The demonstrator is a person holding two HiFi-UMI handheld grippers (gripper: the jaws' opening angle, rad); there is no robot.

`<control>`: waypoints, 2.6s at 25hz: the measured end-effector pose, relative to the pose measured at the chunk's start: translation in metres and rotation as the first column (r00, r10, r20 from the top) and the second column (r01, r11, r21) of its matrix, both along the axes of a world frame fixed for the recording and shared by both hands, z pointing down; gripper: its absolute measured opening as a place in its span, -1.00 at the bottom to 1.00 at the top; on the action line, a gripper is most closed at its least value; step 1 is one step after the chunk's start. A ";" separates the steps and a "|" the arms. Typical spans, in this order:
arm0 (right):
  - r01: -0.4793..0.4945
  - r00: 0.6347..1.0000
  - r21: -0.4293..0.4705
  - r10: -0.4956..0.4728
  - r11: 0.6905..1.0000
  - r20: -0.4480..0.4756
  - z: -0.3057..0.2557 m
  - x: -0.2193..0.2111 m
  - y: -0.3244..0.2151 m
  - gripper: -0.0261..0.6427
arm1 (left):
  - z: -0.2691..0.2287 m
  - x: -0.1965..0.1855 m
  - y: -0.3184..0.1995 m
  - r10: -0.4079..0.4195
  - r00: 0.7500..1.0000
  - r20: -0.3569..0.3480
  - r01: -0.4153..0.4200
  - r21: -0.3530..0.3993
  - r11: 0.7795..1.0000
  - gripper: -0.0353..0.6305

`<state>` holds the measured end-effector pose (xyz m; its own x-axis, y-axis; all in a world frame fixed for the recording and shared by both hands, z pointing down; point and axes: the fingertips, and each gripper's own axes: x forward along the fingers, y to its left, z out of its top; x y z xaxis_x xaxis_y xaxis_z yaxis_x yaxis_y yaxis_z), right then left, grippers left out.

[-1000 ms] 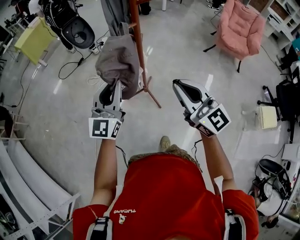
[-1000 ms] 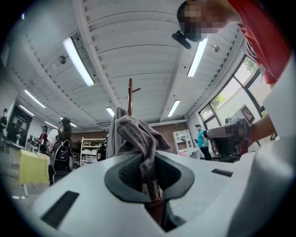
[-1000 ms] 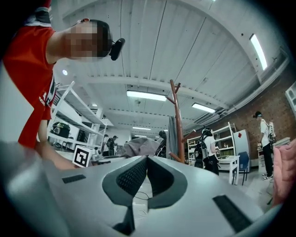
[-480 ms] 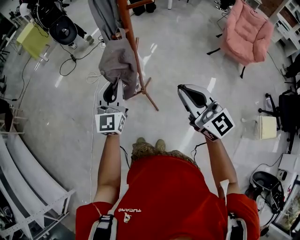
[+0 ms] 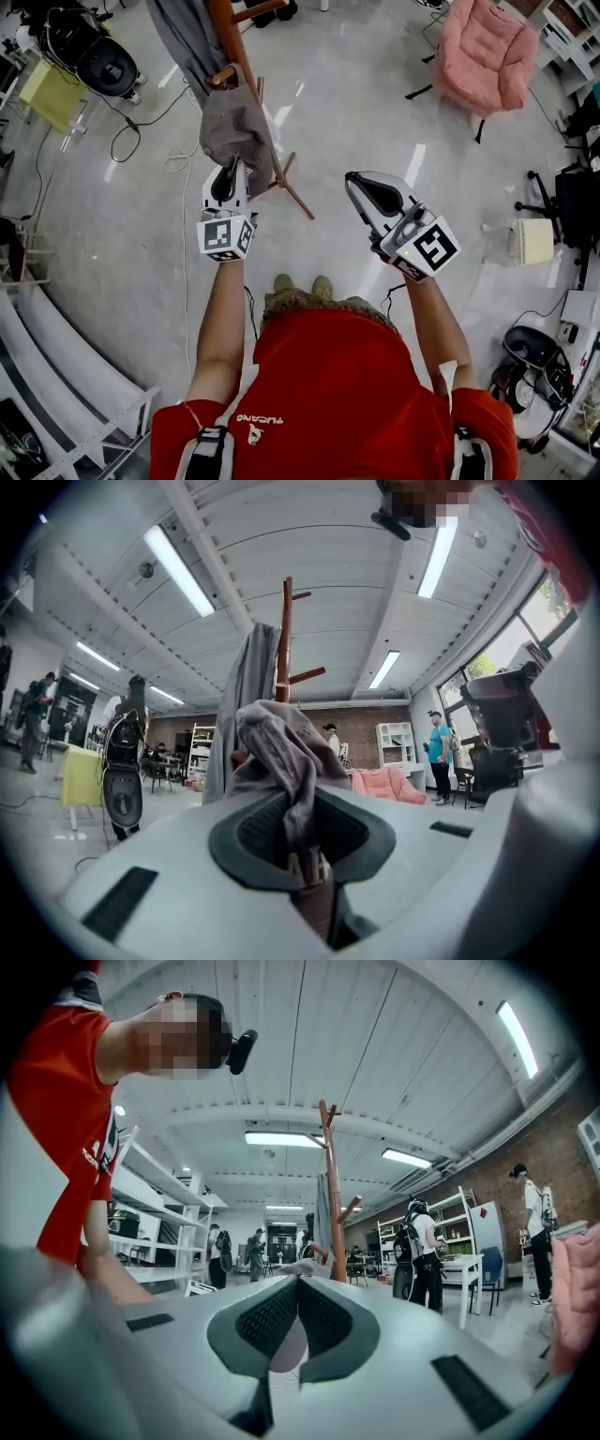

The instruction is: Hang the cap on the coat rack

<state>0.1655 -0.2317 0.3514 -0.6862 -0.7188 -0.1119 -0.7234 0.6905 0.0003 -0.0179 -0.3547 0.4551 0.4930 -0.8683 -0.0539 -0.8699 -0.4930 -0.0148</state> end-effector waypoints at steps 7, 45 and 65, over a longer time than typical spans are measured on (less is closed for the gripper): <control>-0.021 1.000 -0.030 0.021 0.999 -0.013 0.020 -0.015 -0.001 -0.85 | 0.046 0.009 -0.023 0.045 0.999 0.007 -0.044 -0.113 0.993 -0.56; -0.041 0.993 0.133 0.026 0.990 0.115 -0.038 -0.075 -0.003 -0.85 | -0.130 0.005 0.096 0.306 0.950 -0.061 -0.293 0.157 0.943 -0.87; -0.062 0.995 0.148 0.050 0.987 0.081 -0.043 -0.067 -0.014 -0.86 | -0.116 0.010 0.089 0.302 0.952 -0.047 -0.292 0.150 0.944 -0.87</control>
<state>0.0980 -0.2457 0.3080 -0.6307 -0.7267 -0.2722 -0.7626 0.6453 0.0443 -0.0080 -0.2660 0.3386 0.7184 -0.6641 -0.2068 -0.6855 -0.7265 -0.0481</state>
